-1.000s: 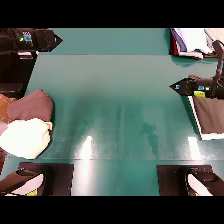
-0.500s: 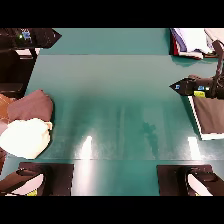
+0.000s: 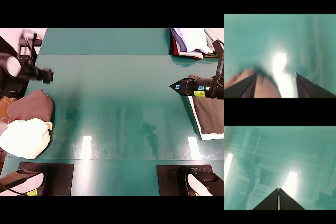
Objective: Fold the shirts.
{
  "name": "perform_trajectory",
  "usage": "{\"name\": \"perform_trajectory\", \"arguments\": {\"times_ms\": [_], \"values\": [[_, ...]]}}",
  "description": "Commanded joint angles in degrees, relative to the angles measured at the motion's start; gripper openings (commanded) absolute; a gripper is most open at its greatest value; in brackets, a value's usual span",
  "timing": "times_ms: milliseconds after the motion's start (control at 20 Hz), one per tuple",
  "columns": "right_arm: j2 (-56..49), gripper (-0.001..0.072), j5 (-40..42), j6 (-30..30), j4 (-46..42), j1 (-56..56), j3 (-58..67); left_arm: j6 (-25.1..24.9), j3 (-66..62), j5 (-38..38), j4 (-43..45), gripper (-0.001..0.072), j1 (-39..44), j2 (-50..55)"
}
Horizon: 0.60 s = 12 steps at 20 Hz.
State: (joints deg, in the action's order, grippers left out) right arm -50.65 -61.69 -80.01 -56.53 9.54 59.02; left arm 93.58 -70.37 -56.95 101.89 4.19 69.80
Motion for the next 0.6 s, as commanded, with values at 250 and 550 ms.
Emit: {"name": "perform_trajectory", "arguments": {"times_ms": [250,550], "values": [[0.04,0.0019,1.40,-0.13,0.00,0.02,-0.02,3.91,11.78,1.92,1.31,0.0563,-7.56,4.94],[0.04,0.0019,2.78,-0.13,0.02,0.02,0.17,3.91,7.17,-1.11,1.11,0.0025,-7.50,1.51]]}}
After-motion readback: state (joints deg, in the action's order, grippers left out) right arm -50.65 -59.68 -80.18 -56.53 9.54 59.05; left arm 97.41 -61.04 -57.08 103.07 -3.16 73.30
